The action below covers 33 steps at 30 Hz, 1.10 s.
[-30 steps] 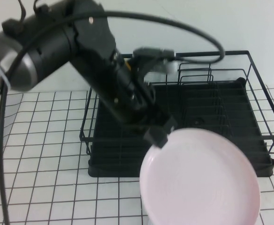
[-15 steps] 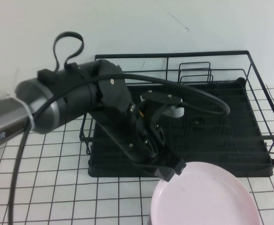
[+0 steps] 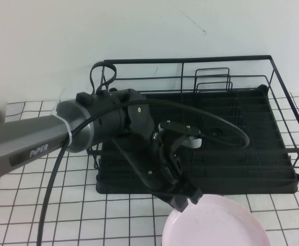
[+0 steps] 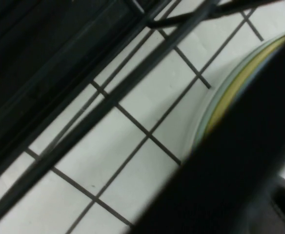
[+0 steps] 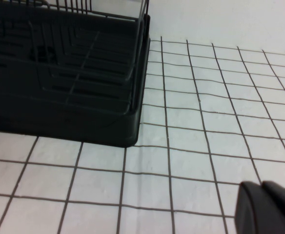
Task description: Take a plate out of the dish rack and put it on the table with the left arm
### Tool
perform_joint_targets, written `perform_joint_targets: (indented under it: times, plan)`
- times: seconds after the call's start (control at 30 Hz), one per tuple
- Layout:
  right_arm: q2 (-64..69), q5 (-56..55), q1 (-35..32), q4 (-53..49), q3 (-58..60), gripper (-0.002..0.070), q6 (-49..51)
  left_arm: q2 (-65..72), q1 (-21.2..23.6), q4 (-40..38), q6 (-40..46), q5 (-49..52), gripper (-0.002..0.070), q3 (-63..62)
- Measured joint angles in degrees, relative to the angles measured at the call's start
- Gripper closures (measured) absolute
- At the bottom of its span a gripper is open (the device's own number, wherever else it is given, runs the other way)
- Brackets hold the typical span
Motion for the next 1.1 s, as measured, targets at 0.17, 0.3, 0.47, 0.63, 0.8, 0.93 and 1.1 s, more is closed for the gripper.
perform_joint_targets:
  times: [0.17, 0.3, 0.47, 0.63, 0.8, 0.93, 1.1]
  plan:
    - [0.0, 0.0, 0.0, 0.0, 0.0, 0.0678, 0.0, 0.4, 0.0, 0.1, 0.3, 0.0, 0.0671, 0.0]
    - [0.0, 0.0, 0.0, 0.0, 0.0, 0.0678, 0.0, 0.4, 0.0, 0.1, 0.4, 1.1, 0.0636, 0.0]
    - [0.0, 0.0, 0.0, 0.0, 0.0, 0.0678, 0.0, 0.4, 0.0, -0.1, 0.7, 2.3, 0.0394, 0.0]
    - [0.0, 0.0, 0.0, 0.0, 0.0, 0.0678, 0.0, 0.4, 0.0, -0.1, 0.5, 4.2, 0.0199, -2.3]
    - [0.0, 0.0, 0.0, 0.0, 0.0, 0.0678, 0.0, 0.2, 0.0, -0.1, 0.4, 10.9, 0.0435, -10.1]
    - [0.0, 0.0, 0.0, 0.0, 0.0, 0.0678, 0.0, -2.5, 0.0, -0.1, 0.5, 10.9, 0.0627, -12.1]
    - [0.0, 0.0, 0.0, 0.0, 0.0, 0.0678, 0.0, -10.7, 0.0, 0.0, 0.6, 5.7, 0.0669, -7.9]
